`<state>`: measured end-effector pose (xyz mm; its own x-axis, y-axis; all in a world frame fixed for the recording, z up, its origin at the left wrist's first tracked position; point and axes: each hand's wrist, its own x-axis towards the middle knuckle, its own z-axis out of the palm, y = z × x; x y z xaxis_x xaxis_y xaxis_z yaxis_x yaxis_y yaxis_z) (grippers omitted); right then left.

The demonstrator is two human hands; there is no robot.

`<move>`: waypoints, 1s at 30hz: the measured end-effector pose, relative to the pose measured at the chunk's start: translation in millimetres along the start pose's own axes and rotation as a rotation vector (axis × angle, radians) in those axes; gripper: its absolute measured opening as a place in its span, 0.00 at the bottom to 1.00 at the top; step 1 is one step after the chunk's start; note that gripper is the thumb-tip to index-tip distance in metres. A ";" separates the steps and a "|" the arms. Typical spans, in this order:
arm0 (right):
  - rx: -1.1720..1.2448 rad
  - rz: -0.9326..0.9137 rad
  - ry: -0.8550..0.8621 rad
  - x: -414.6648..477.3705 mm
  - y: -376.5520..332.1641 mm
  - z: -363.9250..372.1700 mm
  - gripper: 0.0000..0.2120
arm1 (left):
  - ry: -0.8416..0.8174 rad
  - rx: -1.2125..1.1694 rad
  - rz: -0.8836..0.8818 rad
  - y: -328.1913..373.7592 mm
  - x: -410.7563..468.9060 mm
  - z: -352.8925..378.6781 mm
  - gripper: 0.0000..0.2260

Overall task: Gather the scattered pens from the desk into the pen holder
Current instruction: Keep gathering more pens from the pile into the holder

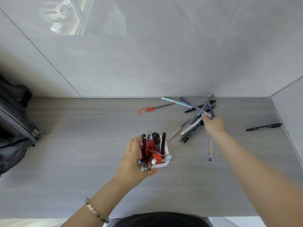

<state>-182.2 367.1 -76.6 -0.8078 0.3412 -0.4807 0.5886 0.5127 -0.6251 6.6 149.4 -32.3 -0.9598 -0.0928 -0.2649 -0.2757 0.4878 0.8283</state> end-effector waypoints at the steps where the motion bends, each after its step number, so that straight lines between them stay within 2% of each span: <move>1: -0.071 -0.023 -0.006 -3.5 -0.2 6.2 0.14 | -0.001 0.002 0.000 0.8 -0.1 -0.5 0.39; 2: -0.098 -0.047 -0.001 -3.9 1.6 12.0 0.11 | -0.005 0.002 0.001 1.9 -0.3 -1.1 0.39; 5: -0.117 -0.059 0.068 -14.0 0.6 15.2 0.14 | -0.005 0.015 0.006 2.3 -0.9 -1.5 0.38; 7: -0.134 -0.068 0.061 -18.2 3.1 10.8 0.06 | 0.002 0.016 0.003 0.8 -0.7 -1.4 0.38; 8: -0.146 -0.079 0.057 -20.0 4.9 6.9 0.07 | 0.005 0.013 0.004 0.2 -0.6 -1.3 0.38; 10: -0.076 -0.119 0.022 -36.7 3.3 -2.3 0.03 | 0.004 0.000 0.008 -1.1 -0.3 -0.6 0.38; 12: 0.086 -0.216 -0.012 -60.6 -5.5 -13.4 0.16 | -0.007 -0.002 0.015 -2.8 -0.3 -0.2 0.37; 14: 0.308 -0.363 -0.004 -95.8 -25.0 -28.5 0.23 | -0.019 -0.002 0.016 -5.5 0.4 -0.3 0.37; 17: 0.728 -0.582 -0.071 -156.8 -57.2 -44.3 0.22 | -0.024 -0.011 0.042 -4.3 0.2 -1.0 0.37; 19: 0.830 -0.741 -0.112 -188.4 -68.7 -33.3 0.21 | 0.002 -0.032 0.080 -0.1 -0.9 -1.1 0.34; 22: 0.686 -0.812 -0.102 -203.5 -55.8 6.7 0.19 | 0.035 -0.056 0.126 1.8 -0.6 -1.5 0.35; 25: 0.379 -0.795 -0.062 -206.2 -25.9 31.7 0.14 | 0.011 -0.086 0.103 -1.7 1.1 -4.3 0.35; 27: 0.206 -0.837 0.039 -206.6 -12.6 31.8 0.10 | -0.009 -0.080 0.123 0.8 2.7 -7.9 0.34; 30: 0.039 -0.945 0.236 -202.3 -1.9 22.7 0.11 | -0.025 -0.023 0.183 9.7 6.2 -11.6 0.35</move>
<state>-19.2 279.2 7.9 -0.9309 -0.0466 0.3624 -0.3087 0.6310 -0.7117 -2.6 143.4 -20.2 -0.9925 0.0174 -0.1211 -0.0984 0.4745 0.8747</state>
